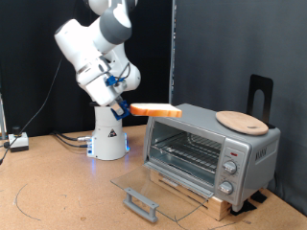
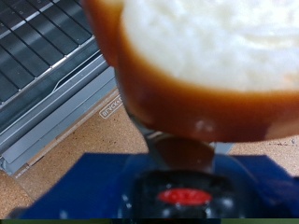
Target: Make a piece of toast with the oven
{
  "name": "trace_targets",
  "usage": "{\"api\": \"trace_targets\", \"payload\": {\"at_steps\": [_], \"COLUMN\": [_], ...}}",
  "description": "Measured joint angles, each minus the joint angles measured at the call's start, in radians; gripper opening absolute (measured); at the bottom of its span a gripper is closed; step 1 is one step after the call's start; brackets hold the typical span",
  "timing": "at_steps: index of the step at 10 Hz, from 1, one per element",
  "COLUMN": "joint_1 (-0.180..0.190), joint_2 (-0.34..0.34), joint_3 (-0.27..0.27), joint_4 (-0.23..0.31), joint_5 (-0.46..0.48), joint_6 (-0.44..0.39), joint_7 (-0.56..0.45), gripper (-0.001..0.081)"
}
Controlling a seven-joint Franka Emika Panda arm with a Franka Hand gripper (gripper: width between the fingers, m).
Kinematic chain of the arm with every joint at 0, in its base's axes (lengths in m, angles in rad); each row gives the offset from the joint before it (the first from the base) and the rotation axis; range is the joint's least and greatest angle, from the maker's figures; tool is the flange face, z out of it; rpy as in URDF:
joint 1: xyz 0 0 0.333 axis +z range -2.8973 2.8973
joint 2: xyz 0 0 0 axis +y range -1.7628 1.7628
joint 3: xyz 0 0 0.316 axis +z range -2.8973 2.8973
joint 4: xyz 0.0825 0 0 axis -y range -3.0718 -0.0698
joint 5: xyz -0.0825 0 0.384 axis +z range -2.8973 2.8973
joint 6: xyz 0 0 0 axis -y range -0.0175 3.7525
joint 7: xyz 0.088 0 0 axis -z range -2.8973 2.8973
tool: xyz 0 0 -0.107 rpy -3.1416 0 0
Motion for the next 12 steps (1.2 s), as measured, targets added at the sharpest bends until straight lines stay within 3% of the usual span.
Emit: {"api": "trace_targets", "payload": {"at_steps": [3, 5, 9, 12], "joint_1": [0.015, 0.033, 0.036, 0.051], "joint_2": [0.003, 0.035, 0.171, 0.265], "joint_3": [0.005, 0.014, 0.040, 0.049], "joint_4": [-0.008, -0.014, -0.013, -0.012], "joint_5": [0.022, 0.046, 0.039, 0.077], "joint_6": [0.015, 0.088, 0.168, 0.203], "joint_7": [-0.050, -0.100, -0.130, -0.214], "gripper": [0.0429, 0.0429, 0.0429, 0.0429]}}
